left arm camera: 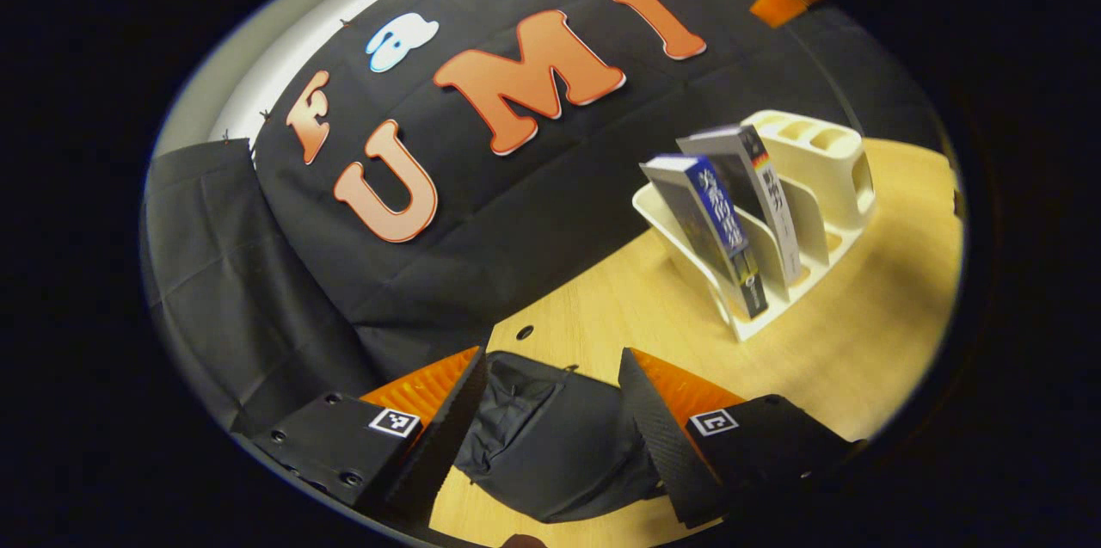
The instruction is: Open the schoolbag, grab two books from the bookshelf and put them into the schoolbag.
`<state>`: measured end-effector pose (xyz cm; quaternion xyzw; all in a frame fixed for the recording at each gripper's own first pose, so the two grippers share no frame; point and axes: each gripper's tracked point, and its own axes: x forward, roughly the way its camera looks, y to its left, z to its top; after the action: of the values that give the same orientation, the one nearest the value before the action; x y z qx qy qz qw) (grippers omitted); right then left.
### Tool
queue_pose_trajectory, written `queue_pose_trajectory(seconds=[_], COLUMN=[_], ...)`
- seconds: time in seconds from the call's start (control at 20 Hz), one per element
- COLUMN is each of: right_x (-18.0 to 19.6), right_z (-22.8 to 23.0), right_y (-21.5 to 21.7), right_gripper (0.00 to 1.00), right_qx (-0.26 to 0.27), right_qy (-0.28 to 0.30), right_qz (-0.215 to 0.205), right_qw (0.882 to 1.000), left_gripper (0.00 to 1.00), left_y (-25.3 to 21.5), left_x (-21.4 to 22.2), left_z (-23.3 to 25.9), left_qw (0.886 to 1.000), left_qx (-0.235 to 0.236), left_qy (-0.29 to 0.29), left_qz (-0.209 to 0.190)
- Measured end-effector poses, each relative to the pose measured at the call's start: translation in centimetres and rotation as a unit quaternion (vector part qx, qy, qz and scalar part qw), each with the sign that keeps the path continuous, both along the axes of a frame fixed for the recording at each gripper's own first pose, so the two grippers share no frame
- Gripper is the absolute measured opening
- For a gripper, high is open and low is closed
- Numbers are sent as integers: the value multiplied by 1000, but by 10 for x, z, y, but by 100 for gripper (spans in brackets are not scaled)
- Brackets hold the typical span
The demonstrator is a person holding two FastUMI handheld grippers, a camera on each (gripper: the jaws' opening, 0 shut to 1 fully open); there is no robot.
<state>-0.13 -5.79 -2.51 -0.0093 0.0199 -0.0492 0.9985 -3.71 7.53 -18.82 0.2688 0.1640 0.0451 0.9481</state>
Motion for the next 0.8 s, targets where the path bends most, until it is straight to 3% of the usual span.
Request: queue_pose_trajectory(seconds=[0.45, 0.7, 0.8], right_x=[-10, -12, -15], right_z=[-15, -14, -11], right_y=[24, 34, 38], right_gripper=[96, 96, 96], right_qx=[-6, -11, -9], right_qy=[26, 30, 27], right_qz=[-39, -75, -89], right_qw=[999, 997, 996], left_gripper=[98, 98, 98], left_y=[28, 39, 51], left_x=[-17, -21, -18], left_z=[-106, -139, -143], left_qw=[994, 989, 988], left_qx=[39, 28, 48], left_qy=[97, 125, 129], left_qz=[-39, -72, -71])
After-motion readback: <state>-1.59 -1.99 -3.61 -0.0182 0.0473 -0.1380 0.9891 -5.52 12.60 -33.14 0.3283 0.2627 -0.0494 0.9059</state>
